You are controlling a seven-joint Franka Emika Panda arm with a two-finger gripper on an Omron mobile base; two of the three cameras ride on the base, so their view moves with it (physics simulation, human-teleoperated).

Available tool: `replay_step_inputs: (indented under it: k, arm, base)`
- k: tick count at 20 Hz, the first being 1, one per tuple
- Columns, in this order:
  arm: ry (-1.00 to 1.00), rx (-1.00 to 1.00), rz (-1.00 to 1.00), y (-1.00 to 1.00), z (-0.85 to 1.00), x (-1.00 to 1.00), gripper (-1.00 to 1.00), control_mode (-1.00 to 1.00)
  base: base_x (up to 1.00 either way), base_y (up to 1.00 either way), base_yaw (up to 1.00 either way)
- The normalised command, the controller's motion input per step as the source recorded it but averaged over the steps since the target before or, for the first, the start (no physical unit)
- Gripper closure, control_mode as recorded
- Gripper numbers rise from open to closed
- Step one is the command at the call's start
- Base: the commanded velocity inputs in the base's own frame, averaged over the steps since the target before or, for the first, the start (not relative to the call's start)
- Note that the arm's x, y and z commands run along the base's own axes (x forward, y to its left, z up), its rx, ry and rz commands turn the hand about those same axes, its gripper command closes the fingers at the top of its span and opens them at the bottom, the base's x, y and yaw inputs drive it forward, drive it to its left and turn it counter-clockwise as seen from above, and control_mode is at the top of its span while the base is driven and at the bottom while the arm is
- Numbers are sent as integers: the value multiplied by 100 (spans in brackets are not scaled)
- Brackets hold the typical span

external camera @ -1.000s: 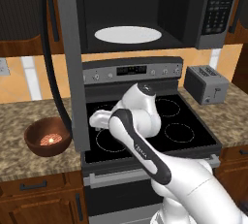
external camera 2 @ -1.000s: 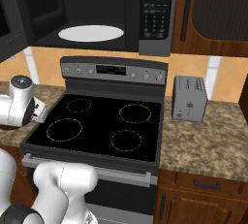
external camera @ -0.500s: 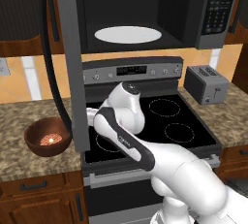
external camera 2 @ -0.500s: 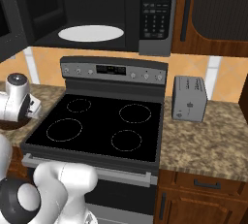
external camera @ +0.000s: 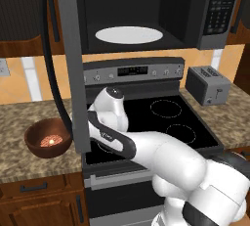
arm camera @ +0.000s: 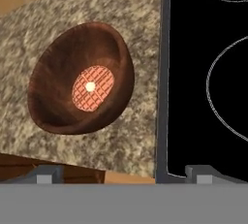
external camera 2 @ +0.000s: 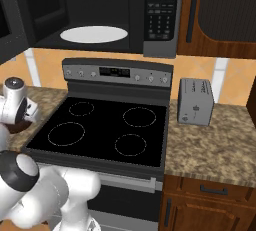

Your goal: Open the microwave, place the bowl with waffle inside the microwave, then close the microwave door and turn it on.

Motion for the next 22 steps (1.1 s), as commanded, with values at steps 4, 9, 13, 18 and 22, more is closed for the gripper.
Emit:
replay_step_inputs:
  k: [4,9,13,18,22]
  arm:
    - [0,-2,0,36,-40,34,-100,-100]
    - [0,-1,0,33,-38,32,-100,-100]
    - [0,0,-1,25,-33,34,-100,-100]
    - [0,0,-1,27,-25,31,-100,-100]
    - [2,0,-1,28,-23,34,-100,-100]
  base:
    - [0,0,0]
    - [0,0,0]
    - [0,0,0]
    - [0,0,0]
    - [0,0,0]
